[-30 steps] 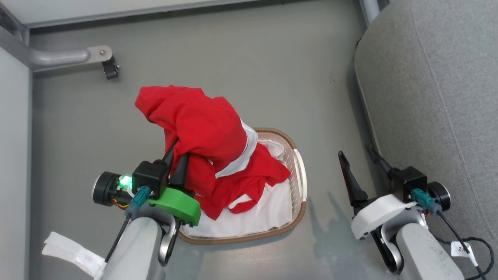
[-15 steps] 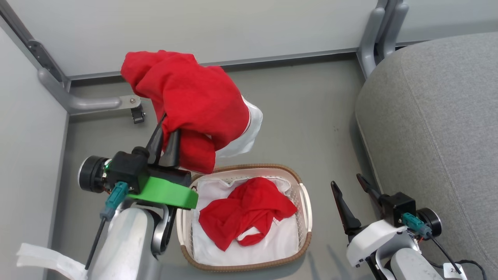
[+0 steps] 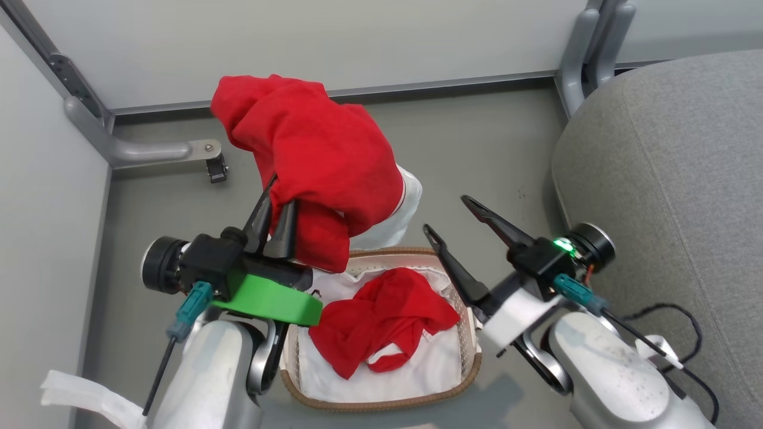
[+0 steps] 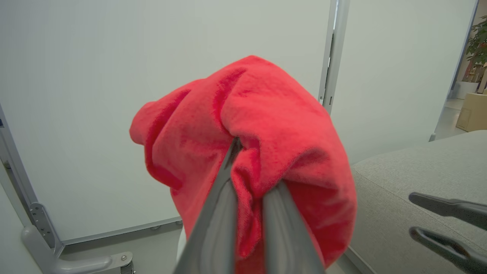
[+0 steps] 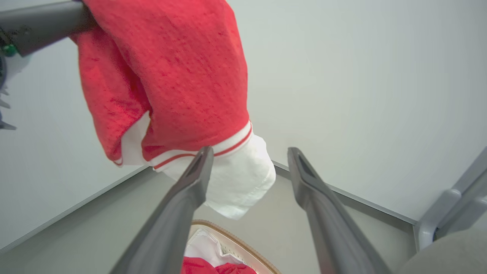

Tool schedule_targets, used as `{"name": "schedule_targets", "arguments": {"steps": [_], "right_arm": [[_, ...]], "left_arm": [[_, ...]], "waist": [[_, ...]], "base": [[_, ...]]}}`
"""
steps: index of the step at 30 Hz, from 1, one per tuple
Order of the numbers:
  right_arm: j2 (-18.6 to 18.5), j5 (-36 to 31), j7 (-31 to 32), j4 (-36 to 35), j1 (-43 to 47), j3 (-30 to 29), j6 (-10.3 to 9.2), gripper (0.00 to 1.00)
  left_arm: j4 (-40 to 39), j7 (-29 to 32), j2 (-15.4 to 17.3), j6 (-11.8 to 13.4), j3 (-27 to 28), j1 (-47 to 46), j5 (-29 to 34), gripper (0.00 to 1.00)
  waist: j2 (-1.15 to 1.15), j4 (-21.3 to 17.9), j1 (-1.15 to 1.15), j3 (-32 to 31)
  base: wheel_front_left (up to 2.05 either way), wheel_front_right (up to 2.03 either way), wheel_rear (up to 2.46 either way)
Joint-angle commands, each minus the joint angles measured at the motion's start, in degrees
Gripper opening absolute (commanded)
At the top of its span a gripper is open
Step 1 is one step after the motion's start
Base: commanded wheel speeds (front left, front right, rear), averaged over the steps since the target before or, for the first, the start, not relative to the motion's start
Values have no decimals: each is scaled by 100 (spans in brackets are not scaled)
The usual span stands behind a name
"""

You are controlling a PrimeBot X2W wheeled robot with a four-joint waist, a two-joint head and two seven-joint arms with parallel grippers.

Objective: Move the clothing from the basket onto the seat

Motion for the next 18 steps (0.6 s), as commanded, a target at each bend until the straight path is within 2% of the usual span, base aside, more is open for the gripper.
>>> {"name": "schedule_targets", "arguments": {"steps": [1, 8, 16, 17, 18], "right_arm": [[-42, 88, -27, 16, -258, 257, -4, 100], [67, 246, -27, 344, -1358, 1086, -5, 100], [349, 323, -21, 1483, -1929, 1715, -5, 100], [374, 353, -21, 1568, -1980, 1756, -5, 82], [402, 385, -21, 1647, -2015, 1795, -5, 44]], "left_arm": [[15, 0, 11, 31, -50, 36, -63, 0], [29, 1, 11, 50, -531, -21, -267, 0], [-9, 0, 10, 93, -1157, -3, -625, 0], [-14, 1, 9, 89, -1199, 4, -672, 0], [-13, 1, 9, 91, -1234, 8, -685, 0]], "waist": [[0, 45, 0, 22], [0, 298, 0, 58], [0, 591, 0, 52], [0, 611, 0, 52], [0, 633, 0, 49]], "base": [[0, 0, 0], [0, 0, 0], [0, 0, 0], [0, 0, 0], [0, 0, 0]]}}
